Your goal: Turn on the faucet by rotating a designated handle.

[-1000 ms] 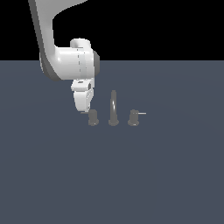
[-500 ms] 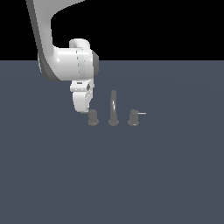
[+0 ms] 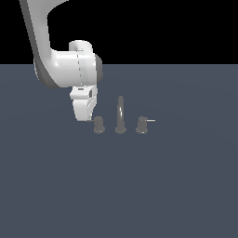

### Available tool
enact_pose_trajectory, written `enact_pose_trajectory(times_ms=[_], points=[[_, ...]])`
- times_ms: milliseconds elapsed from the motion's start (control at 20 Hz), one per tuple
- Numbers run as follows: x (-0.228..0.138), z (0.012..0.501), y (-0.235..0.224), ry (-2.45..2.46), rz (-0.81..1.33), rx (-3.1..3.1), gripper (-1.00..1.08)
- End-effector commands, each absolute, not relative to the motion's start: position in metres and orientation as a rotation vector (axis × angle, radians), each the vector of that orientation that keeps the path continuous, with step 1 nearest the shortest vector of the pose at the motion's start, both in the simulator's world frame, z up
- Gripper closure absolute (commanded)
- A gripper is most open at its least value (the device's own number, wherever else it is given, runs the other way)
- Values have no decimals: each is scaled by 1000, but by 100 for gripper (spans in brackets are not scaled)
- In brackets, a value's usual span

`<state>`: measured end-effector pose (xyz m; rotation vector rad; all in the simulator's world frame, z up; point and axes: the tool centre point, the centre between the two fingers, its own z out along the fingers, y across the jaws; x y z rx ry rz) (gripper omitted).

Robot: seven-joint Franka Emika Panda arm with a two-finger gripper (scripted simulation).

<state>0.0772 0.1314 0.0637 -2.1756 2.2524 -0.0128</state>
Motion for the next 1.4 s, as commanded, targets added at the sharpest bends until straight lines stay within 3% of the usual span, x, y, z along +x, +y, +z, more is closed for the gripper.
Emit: enact_pose_trajectory(times_ms=[0,700,1250,1350], points=[[69,64,131,2256,-8,-2180,108],[38,63,138,2234,-2,-2191,108],[13,64,97,2253,0,-2188,108],[15,63,120,2213,6,-2210,108]])
